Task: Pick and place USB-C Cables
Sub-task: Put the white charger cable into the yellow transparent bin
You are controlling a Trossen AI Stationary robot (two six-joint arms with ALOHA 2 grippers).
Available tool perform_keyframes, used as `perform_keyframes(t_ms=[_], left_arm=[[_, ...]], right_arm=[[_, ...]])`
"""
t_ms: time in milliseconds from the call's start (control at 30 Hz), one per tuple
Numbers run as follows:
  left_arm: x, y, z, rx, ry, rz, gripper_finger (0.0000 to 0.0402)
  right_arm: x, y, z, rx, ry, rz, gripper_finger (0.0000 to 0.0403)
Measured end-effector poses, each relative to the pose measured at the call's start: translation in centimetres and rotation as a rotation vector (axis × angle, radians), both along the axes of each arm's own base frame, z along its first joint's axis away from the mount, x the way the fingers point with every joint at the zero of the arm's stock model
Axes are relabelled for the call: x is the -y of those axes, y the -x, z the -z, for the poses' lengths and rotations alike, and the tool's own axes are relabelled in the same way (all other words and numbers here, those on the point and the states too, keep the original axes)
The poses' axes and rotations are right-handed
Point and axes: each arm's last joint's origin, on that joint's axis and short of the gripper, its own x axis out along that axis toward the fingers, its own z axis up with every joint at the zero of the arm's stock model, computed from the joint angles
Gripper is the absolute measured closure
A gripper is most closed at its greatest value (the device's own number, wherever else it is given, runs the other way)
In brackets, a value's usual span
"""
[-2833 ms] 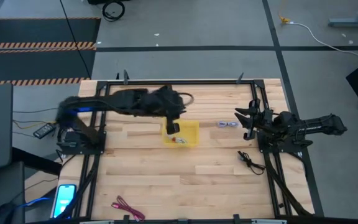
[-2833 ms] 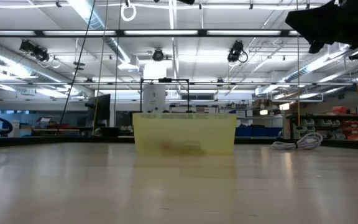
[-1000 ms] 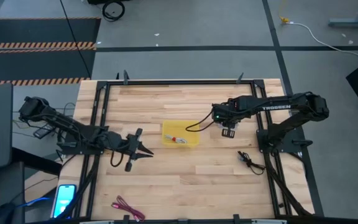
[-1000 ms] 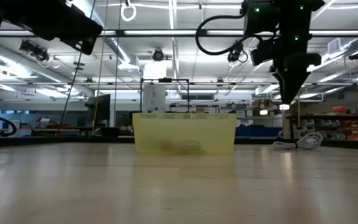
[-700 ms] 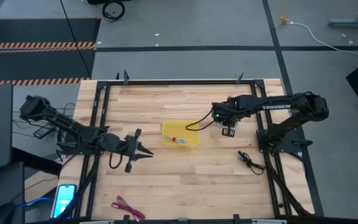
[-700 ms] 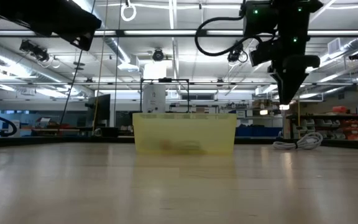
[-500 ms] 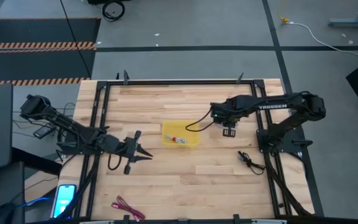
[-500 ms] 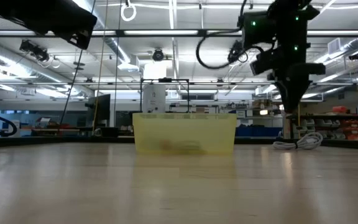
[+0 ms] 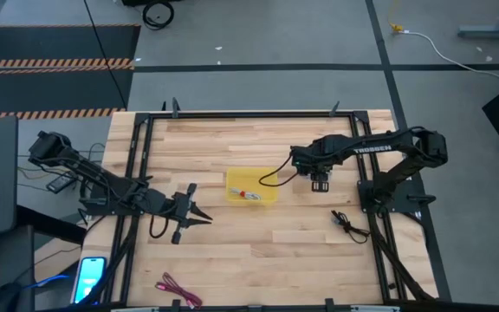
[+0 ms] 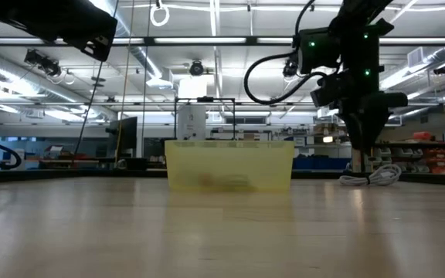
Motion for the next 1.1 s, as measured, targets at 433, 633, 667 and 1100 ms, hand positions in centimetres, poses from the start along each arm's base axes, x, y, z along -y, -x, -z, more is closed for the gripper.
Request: perform_keyframes(t_ms=[433,633,667,1100], left_arm=[[-0.2,0.0,0.0,0.002,0.003,-0.055,0.0351],[-0.2,0.0,0.0,0.0,0.017,-0.058,0.0351],[-0.2,0.0,0.0,-0.001,0.019,-0.059,0.0351],[-0.2,0.0,0.0,0.0,0.018,-0.064,0.0351]], right_arm=[[1.0,1.4,2.4,-0.012,-0.04,0.064,0.0173],[1.4,1.9,4.1,0.027,-0.038,0.06,0.0173],[1.6,2.0,4.4,0.032,-0.036,0.07,0.0173],[2.5,3.0,5.8,0.032,-0.033,0.062,0.0254]])
